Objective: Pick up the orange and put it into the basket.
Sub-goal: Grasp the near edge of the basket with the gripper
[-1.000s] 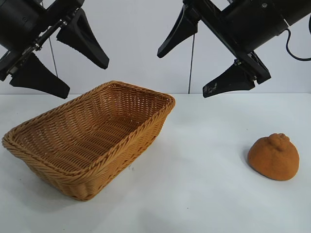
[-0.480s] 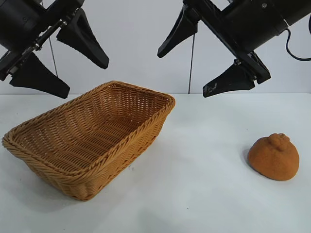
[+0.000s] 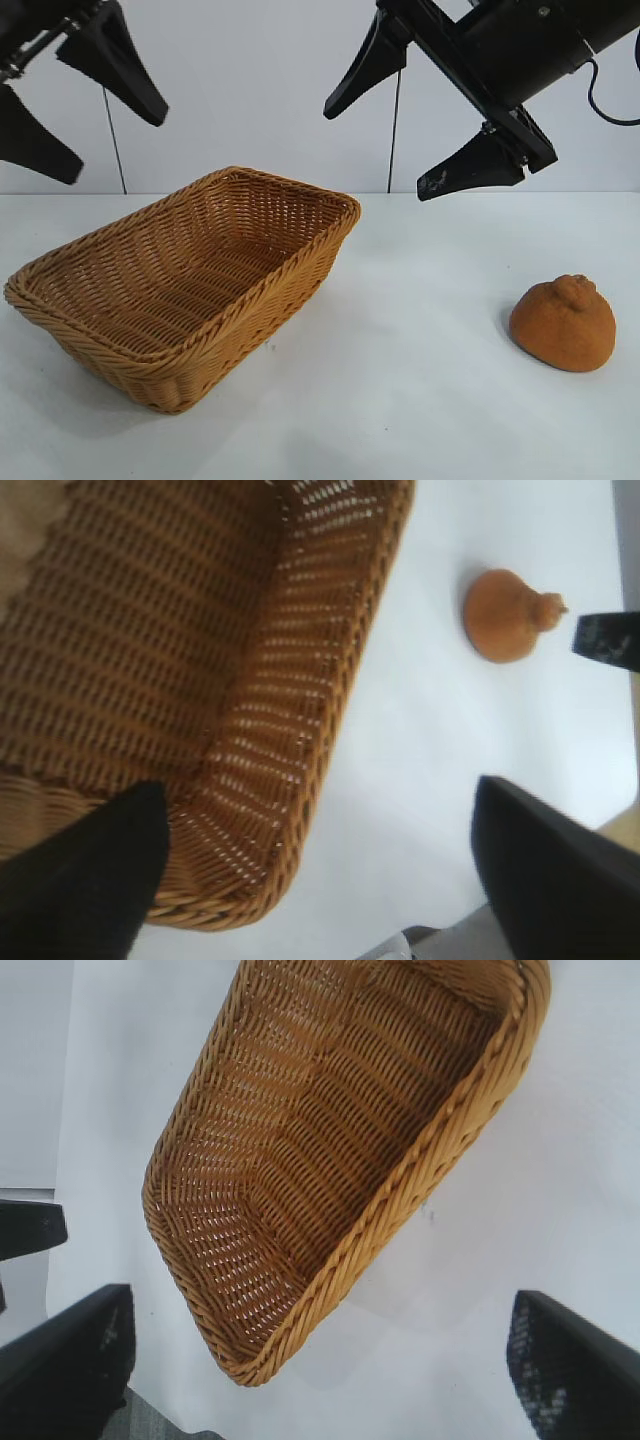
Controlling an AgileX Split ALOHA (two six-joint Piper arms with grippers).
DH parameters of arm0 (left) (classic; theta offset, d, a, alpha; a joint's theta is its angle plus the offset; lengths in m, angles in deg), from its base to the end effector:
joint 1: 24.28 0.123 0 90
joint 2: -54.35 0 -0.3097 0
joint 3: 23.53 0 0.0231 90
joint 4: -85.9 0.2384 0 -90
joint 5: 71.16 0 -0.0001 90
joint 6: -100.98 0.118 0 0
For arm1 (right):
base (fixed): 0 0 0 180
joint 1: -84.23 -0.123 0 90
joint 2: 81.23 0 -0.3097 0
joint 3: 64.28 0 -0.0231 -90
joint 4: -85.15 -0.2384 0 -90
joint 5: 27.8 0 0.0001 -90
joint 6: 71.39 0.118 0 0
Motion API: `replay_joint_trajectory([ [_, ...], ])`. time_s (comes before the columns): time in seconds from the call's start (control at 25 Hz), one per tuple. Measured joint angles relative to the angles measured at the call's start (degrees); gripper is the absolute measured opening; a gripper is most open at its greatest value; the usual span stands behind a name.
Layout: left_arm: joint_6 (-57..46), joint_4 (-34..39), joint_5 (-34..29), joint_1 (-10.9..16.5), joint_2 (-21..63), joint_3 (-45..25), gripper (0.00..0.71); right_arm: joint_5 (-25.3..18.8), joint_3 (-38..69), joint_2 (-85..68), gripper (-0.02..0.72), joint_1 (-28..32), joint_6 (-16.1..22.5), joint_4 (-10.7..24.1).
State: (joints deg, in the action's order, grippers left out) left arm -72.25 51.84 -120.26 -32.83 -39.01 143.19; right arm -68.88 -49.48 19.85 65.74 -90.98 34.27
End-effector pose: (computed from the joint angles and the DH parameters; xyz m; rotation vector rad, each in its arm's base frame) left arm 0.2951 -0.0949 0.2931 -0.0423 2.6467 -0.7275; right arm 0.3059 0.1658 0.2608 -0.1185 2.5990 0.9575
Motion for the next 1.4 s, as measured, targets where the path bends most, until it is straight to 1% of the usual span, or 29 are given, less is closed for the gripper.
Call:
replay_joint_trajectory([
  [0.12,-10.72,8.27,-1.5,0.11,3.51,0.06,0.589,0.02,0.0,0.0,0.694,-0.01,0.0,0.0],
  [0.24,-21.57,13.25,-2.68,0.11,6.35,-1.33,0.589,0.15,0.0,0.0,0.694,-0.01,0.0,0.0],
  [0.36,-29.25,14.63,-2.36,0.11,8.1,-5.36,0.589,0.21,0.0,0.0,0.694,-0.01,0.0,0.0],
  [0.48,-33.76,14.75,0.06,0.11,8.03,-9.61,0.589,0.21,0.0,0.0,0.694,-0.01,0.0,0.0],
  [0.52,-33.76,14.75,0.06,0.11,8.03,-9.61,0.589,0.21,0.0,0.0,0.694,-0.01,0.0,0.0],
  [0.64,-36.37,14.7,3.32,0.11,8.05,-11.92,0.589,0.28,0.0,0.0,0.694,-0.01,0.0,0.0],
  [0.76,-38.43,14.51,5.31,-0.1,8.05,-12.28,0.589,0.32,0.0,0.0,0.694,-0.01,0.0,0.0],
  [0.84,-40.49,14.51,6.5,-0.93,8.05,-12.28,0.589,0.32,0.0,0.0,0.694,-0.01,0.0,0.0],
  [0.96,-44.58,14.51,8.41,-3.7,8.05,-13.15,0.589,0.4,0.0,0.0,0.694,-0.01,0.0,0.0],
  [1.12,-53.22,14.8,13.56,-7.07,8.05,-17.3,0.589,0.45,0.0,0.0,0.694,-0.01,0.0,0.0],
  [1.24,-57.53,15.03,17.56,-8.03,8.1,-20.74,0.589,0.45,0.0,0.0,0.694,-0.01,0.0,0.0],
  [1.4,-58.47,15.14,20.25,-8.15,7.62,-21.96,0.589,0.45,0.0,0.0,0.694,-0.01,0.0,0.0],
])
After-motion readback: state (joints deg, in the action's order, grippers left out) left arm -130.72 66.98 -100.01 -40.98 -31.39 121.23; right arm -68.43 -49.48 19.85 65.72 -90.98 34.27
